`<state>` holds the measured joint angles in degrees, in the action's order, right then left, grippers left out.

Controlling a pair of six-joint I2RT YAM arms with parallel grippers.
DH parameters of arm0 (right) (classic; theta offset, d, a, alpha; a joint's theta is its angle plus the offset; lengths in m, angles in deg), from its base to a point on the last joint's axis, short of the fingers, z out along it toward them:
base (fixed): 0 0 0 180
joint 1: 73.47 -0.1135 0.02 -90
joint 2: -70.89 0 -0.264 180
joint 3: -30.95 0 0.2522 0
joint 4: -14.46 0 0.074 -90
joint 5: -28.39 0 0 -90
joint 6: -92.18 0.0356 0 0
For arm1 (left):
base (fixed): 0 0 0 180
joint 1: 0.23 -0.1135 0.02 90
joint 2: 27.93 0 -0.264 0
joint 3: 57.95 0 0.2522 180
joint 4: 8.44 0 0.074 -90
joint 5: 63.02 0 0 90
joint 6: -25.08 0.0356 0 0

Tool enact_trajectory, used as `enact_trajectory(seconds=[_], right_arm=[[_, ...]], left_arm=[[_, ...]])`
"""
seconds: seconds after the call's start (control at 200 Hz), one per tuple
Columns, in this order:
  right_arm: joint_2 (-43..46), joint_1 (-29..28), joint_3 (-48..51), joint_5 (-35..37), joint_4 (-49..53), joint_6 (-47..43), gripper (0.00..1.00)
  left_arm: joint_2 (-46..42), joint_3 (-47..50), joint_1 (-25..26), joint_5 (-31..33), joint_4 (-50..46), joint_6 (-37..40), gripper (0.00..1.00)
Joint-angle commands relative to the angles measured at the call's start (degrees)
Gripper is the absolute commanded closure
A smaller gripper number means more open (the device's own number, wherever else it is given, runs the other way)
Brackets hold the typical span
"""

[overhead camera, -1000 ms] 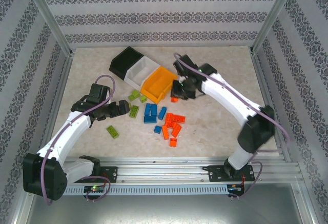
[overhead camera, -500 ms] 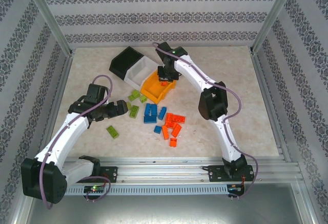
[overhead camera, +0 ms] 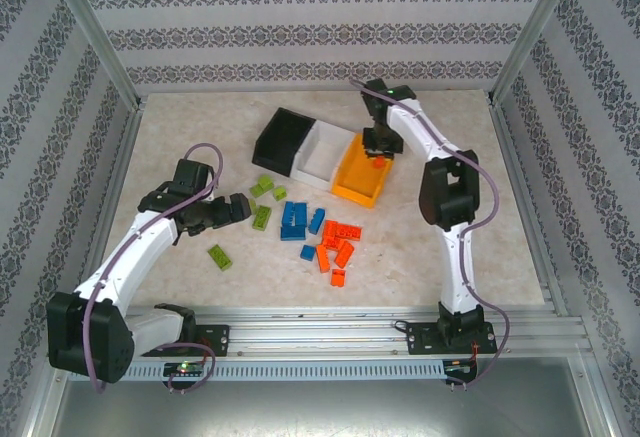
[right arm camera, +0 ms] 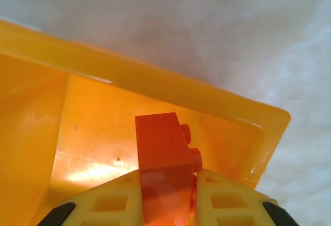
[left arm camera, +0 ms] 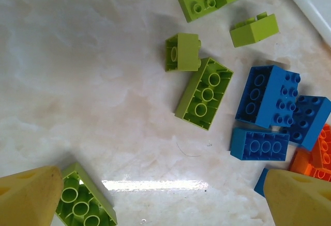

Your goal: Sort the legos into containers by color

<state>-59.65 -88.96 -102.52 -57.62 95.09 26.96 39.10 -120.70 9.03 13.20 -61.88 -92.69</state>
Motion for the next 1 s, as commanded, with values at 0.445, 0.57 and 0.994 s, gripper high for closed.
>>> enact_trajectory(seconds=[0.445,0.57,0.994], right_arm=[[23.8,-1.8,19.8,-4.0,-9.2,1.2,0.4],[28.4,-7.1,24.9,-4.9,-6.8,1.1,0.4],[41.1,-28.0,56.4,-12.2,-13.2,12.4,0.4]], left_arm=[[5.1,-5.1,-0.5,-3.8,4.1,-1.1,0.0],[5.9,-4.7,-0.4,-6.3,5.8,-0.3,0.0],[4.9,-2.5,-0.3,-8.6,8.2,-1.7,0.0]])
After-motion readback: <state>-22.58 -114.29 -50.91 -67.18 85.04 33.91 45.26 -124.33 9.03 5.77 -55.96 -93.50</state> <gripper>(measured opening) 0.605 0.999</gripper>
